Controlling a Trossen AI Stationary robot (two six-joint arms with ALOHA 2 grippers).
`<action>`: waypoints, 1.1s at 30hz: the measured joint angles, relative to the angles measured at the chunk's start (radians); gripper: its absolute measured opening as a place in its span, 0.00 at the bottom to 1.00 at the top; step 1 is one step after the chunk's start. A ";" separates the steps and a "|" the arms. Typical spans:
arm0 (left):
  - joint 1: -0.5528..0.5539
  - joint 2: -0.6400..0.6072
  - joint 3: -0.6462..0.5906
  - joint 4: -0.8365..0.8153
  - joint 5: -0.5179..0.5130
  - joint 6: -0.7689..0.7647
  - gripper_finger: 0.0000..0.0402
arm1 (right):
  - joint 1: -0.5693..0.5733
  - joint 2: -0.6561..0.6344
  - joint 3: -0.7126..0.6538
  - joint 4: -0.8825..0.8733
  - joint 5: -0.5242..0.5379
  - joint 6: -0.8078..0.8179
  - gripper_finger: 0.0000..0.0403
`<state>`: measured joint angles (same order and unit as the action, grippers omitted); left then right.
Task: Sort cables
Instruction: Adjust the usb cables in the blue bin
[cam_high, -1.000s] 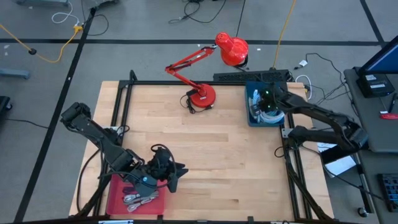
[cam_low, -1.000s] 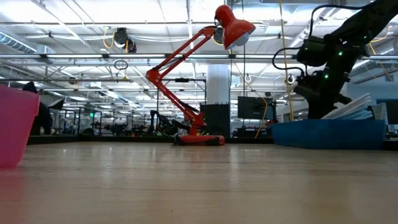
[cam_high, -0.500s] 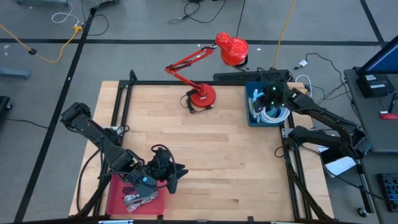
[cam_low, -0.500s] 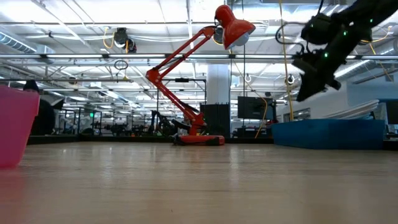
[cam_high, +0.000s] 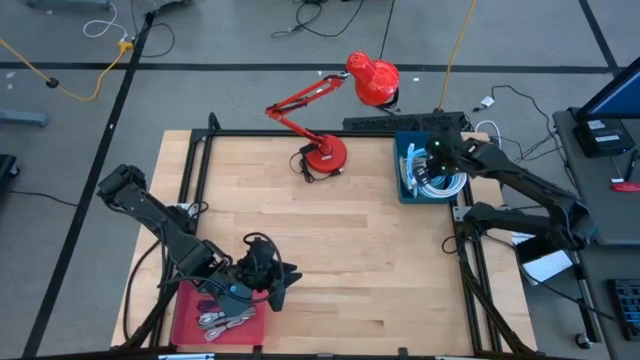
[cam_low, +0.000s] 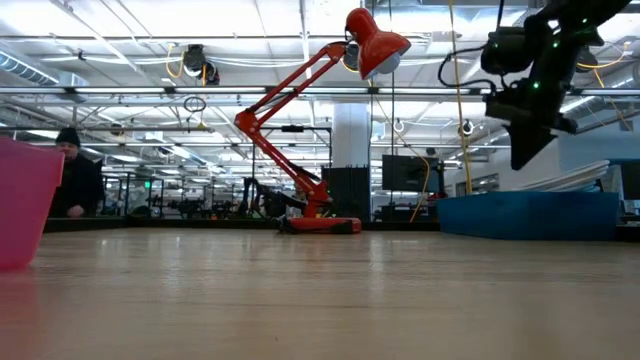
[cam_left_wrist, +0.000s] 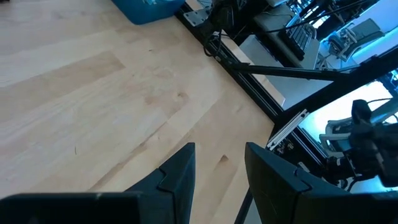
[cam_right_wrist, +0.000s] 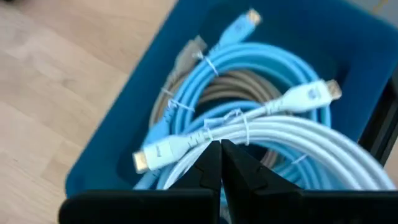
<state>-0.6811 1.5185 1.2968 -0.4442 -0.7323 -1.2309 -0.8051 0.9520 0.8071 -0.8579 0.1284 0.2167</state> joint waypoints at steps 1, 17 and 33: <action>0.000 0.000 0.000 0.000 0.000 0.000 0.35 | 0.000 0.008 -0.008 0.004 0.000 0.004 0.00; -0.014 0.000 0.000 -0.001 0.002 -0.018 0.35 | 0.002 0.043 -0.016 -0.095 0.052 0.031 0.00; -0.009 0.000 0.000 -0.002 0.000 -0.039 0.35 | 0.002 0.168 -0.016 0.019 0.059 0.005 0.00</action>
<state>-0.6903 1.5183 1.2968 -0.4458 -0.7326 -1.2696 -0.8032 1.1202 0.7910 -0.8388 0.1871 0.2214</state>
